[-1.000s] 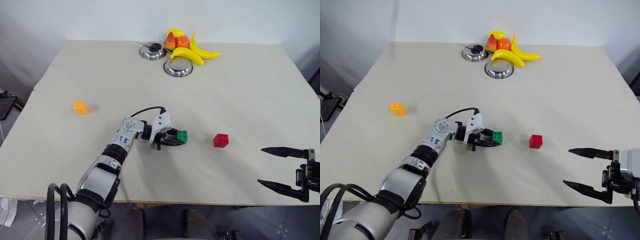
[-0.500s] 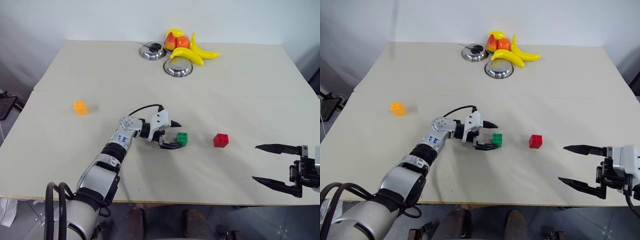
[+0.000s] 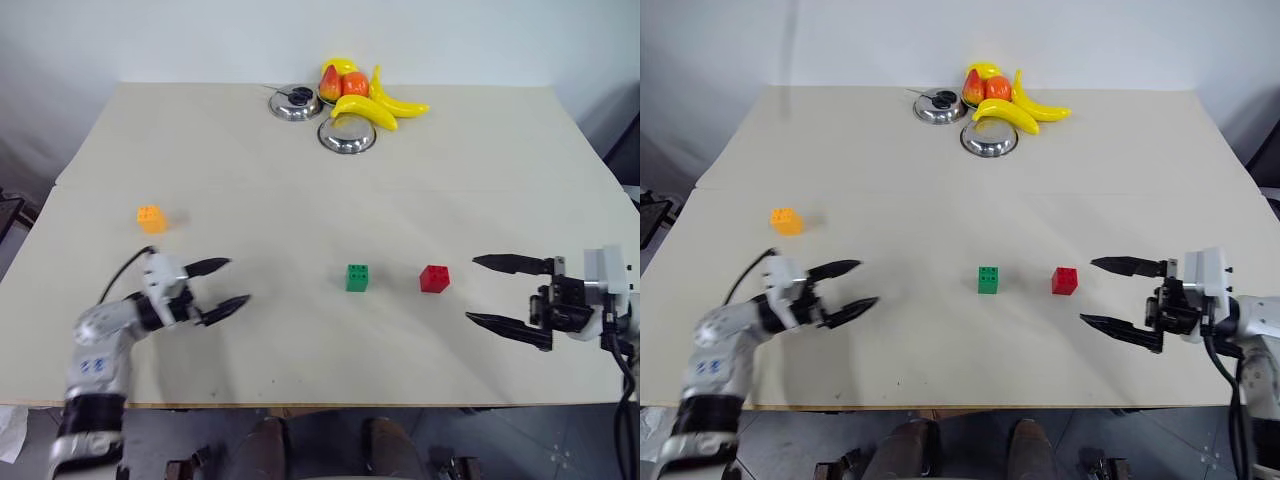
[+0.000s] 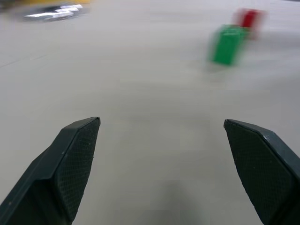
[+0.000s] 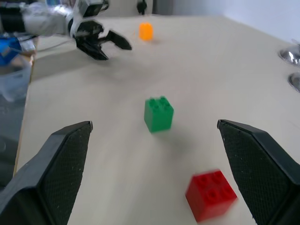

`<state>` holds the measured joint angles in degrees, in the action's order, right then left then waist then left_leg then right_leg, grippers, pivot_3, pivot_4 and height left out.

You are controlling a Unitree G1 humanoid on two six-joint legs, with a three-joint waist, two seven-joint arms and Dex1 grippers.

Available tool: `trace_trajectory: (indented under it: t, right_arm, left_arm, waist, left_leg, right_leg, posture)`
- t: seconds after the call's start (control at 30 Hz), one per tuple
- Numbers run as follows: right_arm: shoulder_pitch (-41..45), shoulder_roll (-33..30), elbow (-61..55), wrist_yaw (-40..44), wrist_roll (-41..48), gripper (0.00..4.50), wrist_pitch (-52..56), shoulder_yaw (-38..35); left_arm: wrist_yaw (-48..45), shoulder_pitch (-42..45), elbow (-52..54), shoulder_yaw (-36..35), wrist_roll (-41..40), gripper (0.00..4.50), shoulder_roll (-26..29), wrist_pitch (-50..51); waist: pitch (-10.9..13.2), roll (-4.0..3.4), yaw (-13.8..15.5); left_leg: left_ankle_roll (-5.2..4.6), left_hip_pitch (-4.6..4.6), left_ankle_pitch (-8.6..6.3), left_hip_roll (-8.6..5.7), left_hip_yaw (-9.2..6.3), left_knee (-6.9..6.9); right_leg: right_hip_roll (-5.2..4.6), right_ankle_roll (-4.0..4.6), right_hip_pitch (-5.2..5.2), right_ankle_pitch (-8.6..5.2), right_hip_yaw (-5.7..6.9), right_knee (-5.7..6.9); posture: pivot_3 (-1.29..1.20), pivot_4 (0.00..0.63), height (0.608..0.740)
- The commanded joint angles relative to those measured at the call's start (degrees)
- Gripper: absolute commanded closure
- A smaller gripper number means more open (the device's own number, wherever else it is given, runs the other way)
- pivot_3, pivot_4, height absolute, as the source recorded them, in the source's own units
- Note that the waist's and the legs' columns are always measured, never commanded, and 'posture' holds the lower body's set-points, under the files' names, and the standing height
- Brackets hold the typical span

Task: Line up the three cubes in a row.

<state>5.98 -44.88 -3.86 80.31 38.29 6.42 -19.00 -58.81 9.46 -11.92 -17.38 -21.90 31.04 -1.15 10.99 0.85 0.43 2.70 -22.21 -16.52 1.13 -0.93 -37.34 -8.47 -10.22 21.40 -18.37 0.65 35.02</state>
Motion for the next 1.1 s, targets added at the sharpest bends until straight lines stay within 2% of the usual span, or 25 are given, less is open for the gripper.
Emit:
trace_trajectory:
  t: [0.03,0.1,0.23,0.33,0.47,0.57,0.87,0.97,1.1]
  right_arm:
    - [1.96,3.44,-2.2,-1.79,1.86,0.0,-2.2,-0.17]
    - [3.62,7.51,-3.69,-4.37,1.79,0.0,-5.03,0.13]
    - [2.03,8.37,-4.37,-1.25,0.15,0.0,-6.0,3.61]
    - [2.46,8.01,-2.79,-0.68,-0.61,0.0,-7.18,4.01]
    - [2.69,7.27,-1.53,0.07,-0.75,0.0,-7.75,3.87]
    - [2.75,6.88,-0.9,0.49,-1.04,0.0,-7.93,3.99]
    - [2.3,6.4,-1.31,0.41,-1.42,0.0,-7.39,4.56]
    - [2.1,6.34,-1.61,0.3,-1.4,0.0,-7.27,4.63]
    - [1.86,6.41,-1.97,0.0,-1.51,0.0,-7.24,4.79]
  left_arm:
    - [9.4,-5.68,5.73,-7.78,-1.08,0.01,-0.76,-1.63]
    - [15.7,-10.99,4.43,-14.1,-0.89,0.01,-2.13,-3.66]
    - [22.81,-19.11,3.08,-21.39,-0.99,0.01,-3.72,-5.64]
    - [25.97,-20.44,3.64,-22.96,-2.08,0.01,-4.59,-5.6]
    - [26.52,-19.34,6.49,-20.33,-2.84,0.01,-5.16,-3.98]
    - [28.27,-15.92,7.22,-17.42,-1.87,0.01,-4.34,-1.5]
    - [41.73,8.42,1.45,-9.92,0.43,0.01,-1.29,17.11]
    - [44.66,14.21,-2.83,-8.12,1.93,0.01,-1.93,18.17]
    - [49.36,24.35,-15.1,-4.65,6.36,0.01,-2.62,16.24]
  waist:
    - [0.0,0.0,0.24]
    - [-0.03,0.04,-0.12]
    - [-0.03,0.05,-0.57]
    - [-0.03,0.09,0.1]
    - [-0.05,0.12,1.06]
    - [-0.05,0.12,1.07]
    - [-0.07,0.14,0.72]
    - [-0.07,0.15,0.29]
    - [-0.06,0.16,0.52]
  left_leg:
    - [0.0,0.01,0.0,0.01,0.01,-0.01]
    - [0.02,0.03,-0.01,0.03,0.03,0.0]
    - [0.06,0.07,-0.02,0.05,0.08,0.18]
    - [-0.04,0.05,-0.08,0.02,0.1,0.08]
    - [-0.18,0.07,-0.16,0.02,0.05,0.0]
    - [-0.16,0.07,-0.15,0.02,0.02,0.01]
    - [0.1,0.08,0.0,0.02,0.04,0.03]
    - [0.1,0.08,0.0,0.02,0.1,0.05]
    - [0.12,0.05,0.02,0.01,0.1,0.05]
  right_leg:
    - [0.0,0.0,-0.02,0.0,0.0,-0.01]
    - [0.0,0.0,-0.01,0.0,-0.01,-0.06]
    - [0.01,0.07,0.07,-0.04,0.0,0.03]
    - [0.0,0.07,0.05,-0.04,0.0,-0.05]
    - [0.0,0.12,0.0,0.0,0.01,-0.05]
    - [0.0,0.14,0.0,0.02,0.03,0.0]
    - [0.03,0.12,0.05,0.03,0.04,0.13]
    - [0.03,0.12,0.08,0.03,0.03,0.25]
    - [0.03,0.12,0.09,0.03,0.05,0.21]
  posture:
    - [0.0,0.15,0.74]
    - [0.0,0.15,0.74]
    - [0.0,0.15,0.74]
    - [0.0,0.15,0.74]
    - [0.0,0.15,0.74]
    - [0.0,0.15,0.74]
    - [0.0,0.15,0.74]
    - [0.0,0.15,0.74]
    - [0.0,0.15,0.74]
